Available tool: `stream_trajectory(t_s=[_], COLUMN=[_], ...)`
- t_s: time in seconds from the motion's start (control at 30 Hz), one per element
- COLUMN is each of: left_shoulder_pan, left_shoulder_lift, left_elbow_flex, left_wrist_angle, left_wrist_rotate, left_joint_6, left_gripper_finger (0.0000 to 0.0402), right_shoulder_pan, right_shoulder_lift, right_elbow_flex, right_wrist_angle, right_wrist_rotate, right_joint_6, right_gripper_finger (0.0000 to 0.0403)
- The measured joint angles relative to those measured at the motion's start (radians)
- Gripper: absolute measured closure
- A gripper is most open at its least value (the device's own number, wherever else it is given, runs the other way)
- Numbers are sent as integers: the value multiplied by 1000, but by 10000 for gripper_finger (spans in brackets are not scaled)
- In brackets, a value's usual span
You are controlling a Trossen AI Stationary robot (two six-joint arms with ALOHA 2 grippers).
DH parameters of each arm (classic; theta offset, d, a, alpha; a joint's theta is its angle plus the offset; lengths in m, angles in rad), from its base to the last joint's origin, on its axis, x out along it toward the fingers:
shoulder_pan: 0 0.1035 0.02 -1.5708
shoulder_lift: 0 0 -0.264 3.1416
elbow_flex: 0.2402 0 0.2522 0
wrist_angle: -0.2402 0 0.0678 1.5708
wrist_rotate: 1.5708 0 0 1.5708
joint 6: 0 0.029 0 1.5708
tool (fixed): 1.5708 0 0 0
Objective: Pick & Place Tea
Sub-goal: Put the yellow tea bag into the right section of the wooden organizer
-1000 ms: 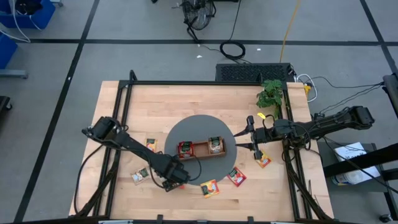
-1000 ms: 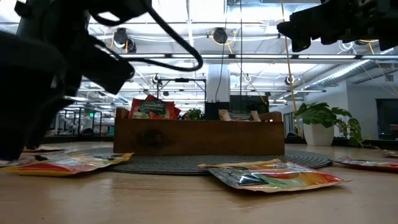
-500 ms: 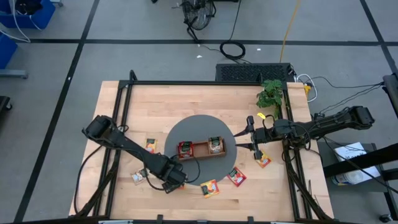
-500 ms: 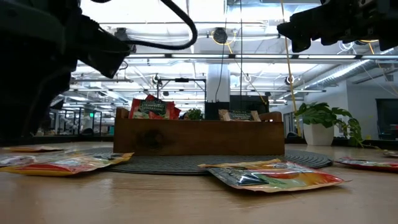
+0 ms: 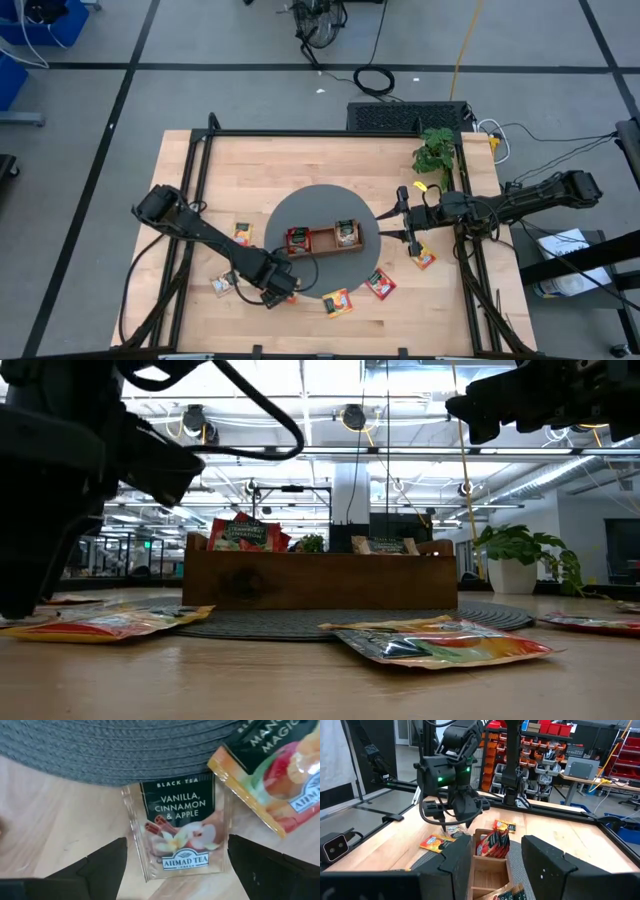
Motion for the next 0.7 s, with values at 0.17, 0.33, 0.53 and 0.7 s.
stream_trajectory(t_s=[0.17, 0.33, 0.53, 0.7], left_shoulder_pan=[0, 0, -2, -4], left_shoulder_lift=[0, -2, -8, -6], left_elbow_flex=[-30, -51, -88, -108], left_wrist_angle=[24, 102, 129, 117], left_wrist_rotate=[24, 45, 53, 104], left_joint_6=[-15, -18, -44, -60], left_gripper_finger=[64, 65, 72, 129], right_shoulder_pan=[0, 0, 0, 0], right_shoulder_lift=[0, 0, 0, 0], right_elbow_flex=[0, 0, 0, 0], right_wrist_angle=[0, 0, 0, 0], right_wrist_rotate=[0, 0, 0, 0], right_joint_6=[0, 0, 0, 0], right_gripper_finger=[245, 245, 245, 245])
